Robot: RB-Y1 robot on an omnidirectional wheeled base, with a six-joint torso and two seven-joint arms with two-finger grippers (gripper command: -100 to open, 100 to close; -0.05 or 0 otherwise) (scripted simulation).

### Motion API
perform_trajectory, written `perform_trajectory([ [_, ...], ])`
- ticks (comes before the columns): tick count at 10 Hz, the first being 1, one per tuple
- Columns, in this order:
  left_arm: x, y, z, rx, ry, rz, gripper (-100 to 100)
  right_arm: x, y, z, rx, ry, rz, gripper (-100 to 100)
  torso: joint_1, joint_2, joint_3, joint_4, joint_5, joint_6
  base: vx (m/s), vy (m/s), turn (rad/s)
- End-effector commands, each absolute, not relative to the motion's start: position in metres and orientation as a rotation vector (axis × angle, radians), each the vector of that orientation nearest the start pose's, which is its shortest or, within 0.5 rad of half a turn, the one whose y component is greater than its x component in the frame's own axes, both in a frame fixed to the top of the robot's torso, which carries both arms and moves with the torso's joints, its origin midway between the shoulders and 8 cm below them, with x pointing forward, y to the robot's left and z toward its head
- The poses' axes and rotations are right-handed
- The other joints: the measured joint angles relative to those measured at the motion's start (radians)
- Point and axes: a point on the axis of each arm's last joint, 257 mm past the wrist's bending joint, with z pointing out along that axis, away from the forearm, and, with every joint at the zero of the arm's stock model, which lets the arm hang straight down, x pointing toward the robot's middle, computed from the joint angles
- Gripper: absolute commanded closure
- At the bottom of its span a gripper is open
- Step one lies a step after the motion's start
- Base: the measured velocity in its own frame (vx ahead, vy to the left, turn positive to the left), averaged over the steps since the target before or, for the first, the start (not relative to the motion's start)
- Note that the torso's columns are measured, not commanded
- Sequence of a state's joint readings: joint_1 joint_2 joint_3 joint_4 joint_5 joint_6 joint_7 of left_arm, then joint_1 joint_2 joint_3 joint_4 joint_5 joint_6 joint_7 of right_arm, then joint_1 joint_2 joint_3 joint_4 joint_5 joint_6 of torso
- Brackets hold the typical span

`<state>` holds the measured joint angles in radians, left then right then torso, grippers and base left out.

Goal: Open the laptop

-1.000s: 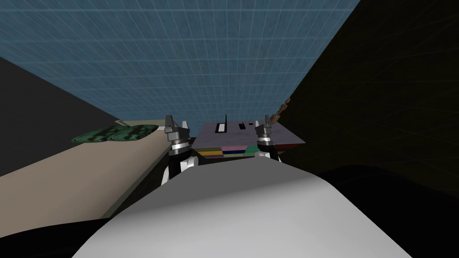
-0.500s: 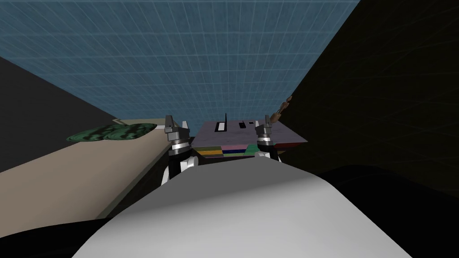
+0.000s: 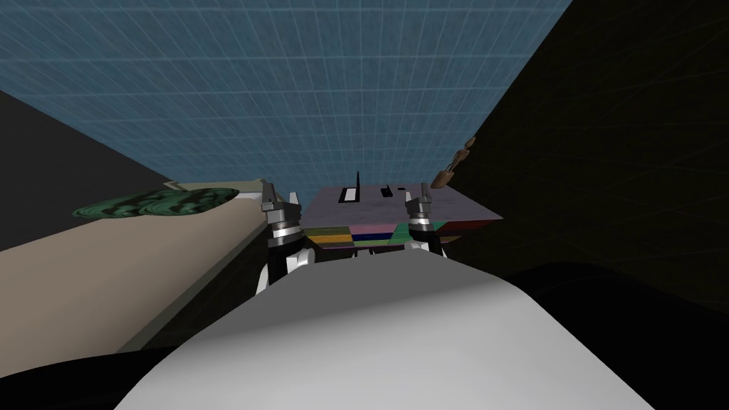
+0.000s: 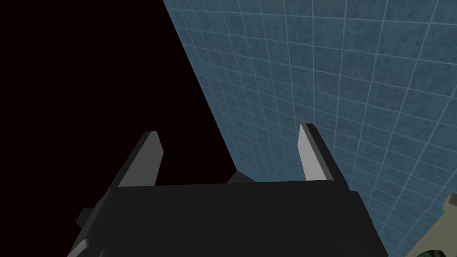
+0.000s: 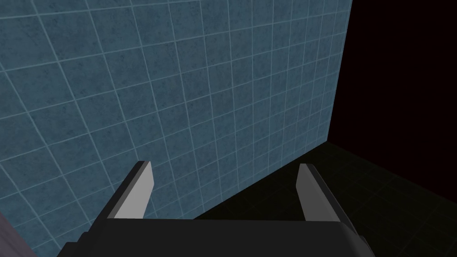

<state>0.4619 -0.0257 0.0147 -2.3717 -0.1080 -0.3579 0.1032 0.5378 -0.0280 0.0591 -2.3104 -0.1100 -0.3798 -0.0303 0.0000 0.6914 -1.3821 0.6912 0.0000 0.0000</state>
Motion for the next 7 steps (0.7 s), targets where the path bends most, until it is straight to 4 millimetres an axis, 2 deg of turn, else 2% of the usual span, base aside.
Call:
perform_trajectory([
  [1,0.36,0.266,0.043,-0.631,0.692,-1.312,-100,0.356,-0.274,0.0,0.831,0.651,1.419,0,0.0,0.034,-0.069,0.033,0.0,0.0,0.004,-0.018,-0.001],
  [7,0.402,0.255,0.012,-0.598,0.817,-1.287,-100,0.356,-0.274,0.0,0.831,0.651,1.419,0,-0.001,0.046,-0.094,0.047,0.0,0.0,0.012,-0.038,0.0],
])
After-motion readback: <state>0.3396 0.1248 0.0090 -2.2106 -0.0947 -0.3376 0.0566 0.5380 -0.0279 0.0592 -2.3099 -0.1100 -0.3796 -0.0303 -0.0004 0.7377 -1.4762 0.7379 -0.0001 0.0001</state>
